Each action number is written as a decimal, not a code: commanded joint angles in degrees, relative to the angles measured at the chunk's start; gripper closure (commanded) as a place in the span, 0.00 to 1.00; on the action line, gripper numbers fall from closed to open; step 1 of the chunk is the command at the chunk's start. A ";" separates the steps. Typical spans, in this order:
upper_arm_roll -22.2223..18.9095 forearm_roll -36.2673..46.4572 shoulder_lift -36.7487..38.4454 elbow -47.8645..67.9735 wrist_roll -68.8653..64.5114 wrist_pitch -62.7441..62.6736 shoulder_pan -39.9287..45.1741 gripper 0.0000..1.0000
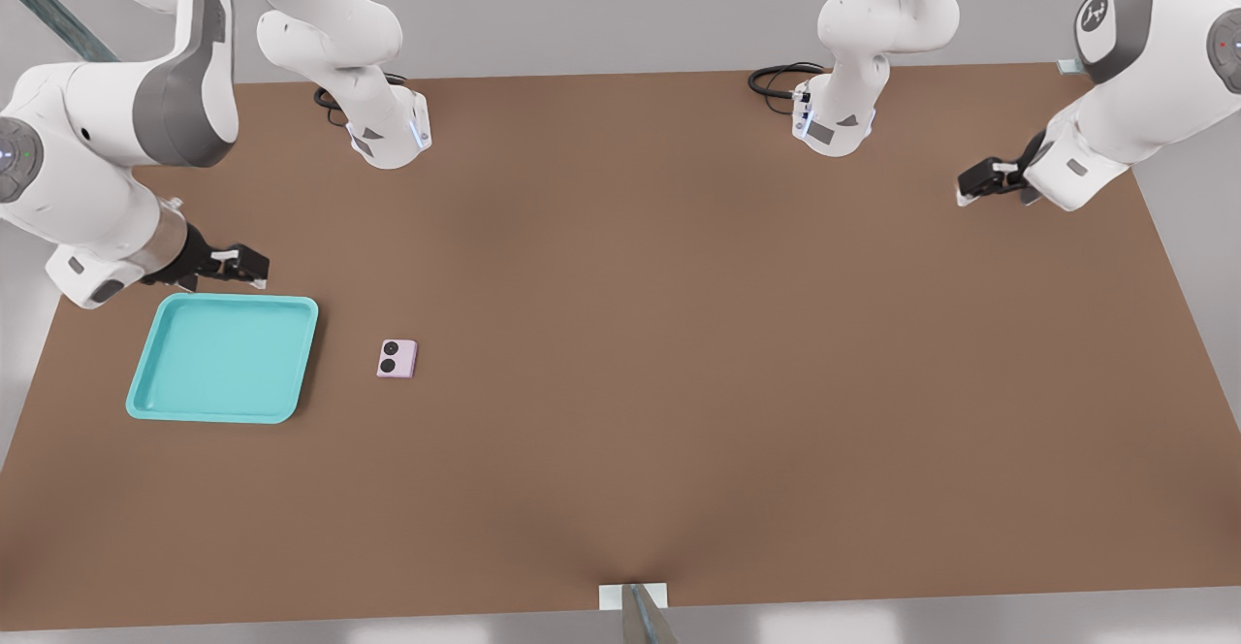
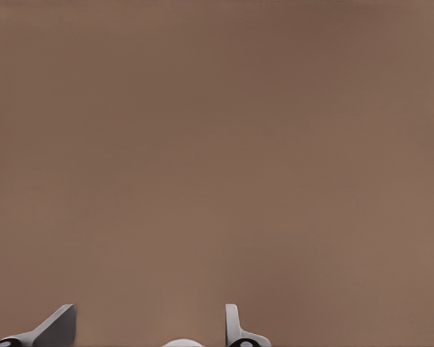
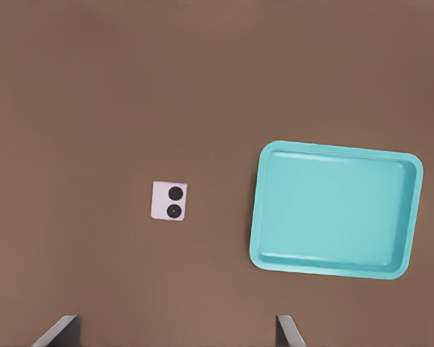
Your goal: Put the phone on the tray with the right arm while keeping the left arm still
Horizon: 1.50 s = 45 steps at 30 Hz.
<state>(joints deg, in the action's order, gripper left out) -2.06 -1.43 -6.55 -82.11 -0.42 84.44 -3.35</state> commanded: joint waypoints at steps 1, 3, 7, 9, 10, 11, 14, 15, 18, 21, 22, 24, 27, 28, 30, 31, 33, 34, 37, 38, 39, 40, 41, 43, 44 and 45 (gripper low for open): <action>0.12 0.47 0.05 -0.06 0.60 5.73 0.53 0.00; 2.06 0.20 -2.06 -2.95 0.60 11.43 0.09 0.00; 3.55 -1.38 -10.49 -10.17 15.79 26.82 -8.08 0.00; 3.55 -1.47 -12.34 -13.33 23.09 30.42 -10.71 0.00; 3.55 -1.47 -13.92 -15.27 25.56 33.41 -10.98 0.00; 3.55 -1.47 -14.63 -17.29 26.70 35.52 -10.72 0.00; 3.47 -1.12 -14.28 -23.44 27.05 39.48 -8.87 0.00; 3.47 -1.12 -14.28 -24.32 27.05 39.66 -8.35 0.00; 3.47 -1.03 -14.36 -28.01 26.96 42.38 -6.76 0.00; 3.47 -1.03 -16.12 -29.68 26.26 45.28 -4.74 0.00; 3.55 -1.03 -17.26 -29.86 26.17 46.07 -4.74 0.00; 4.96 -1.03 -19.11 -29.77 26.00 47.04 -1.84 0.00; 5.14 -1.03 -23.85 -29.77 22.92 52.66 -1.75 0.00; 5.14 -1.29 -24.73 -29.77 22.40 53.54 -1.84 0.00; 5.14 -1.47 -25.09 -31.00 21.25 55.48 -1.75 0.00; 5.14 -1.47 -23.51 -33.55 21.34 57.14 -1.75 0.00; 5.49 -1.47 -20.61 -36.62 21.16 57.85 -1.22 0.00; 5.75 -1.47 -20.17 -37.24 20.81 57.94 -1.05 0.00; 5.93 -1.47 -19.99 -39.26 20.55 60.75 -1.14 0.00; 5.93 -1.47 -20.25 -39.53 20.55 61.01 -1.14 0.00; 5.93 -1.47 -20.16 -41.28 19.05 63.38 -0.44 0.00; 6.01 -1.47 -20.16 -42.16 18.44 64.62 -0.17 0.00; 6.45 -1.47 -19.99 -42.69 18.35 64.71 -0.08 0.00; 6.63 -1.47 -19.99 -43.13 18.35 64.71 0.27 0.00; 6.98 -1.47 -19.99 -43.04 18.35 64.71 0.27 0.00; 6.98 -1.47 -20.43 -43.04 18.35 64.79 0.27 0.00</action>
<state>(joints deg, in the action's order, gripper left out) 4.84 -2.99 -26.92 -125.12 18.84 146.72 -3.09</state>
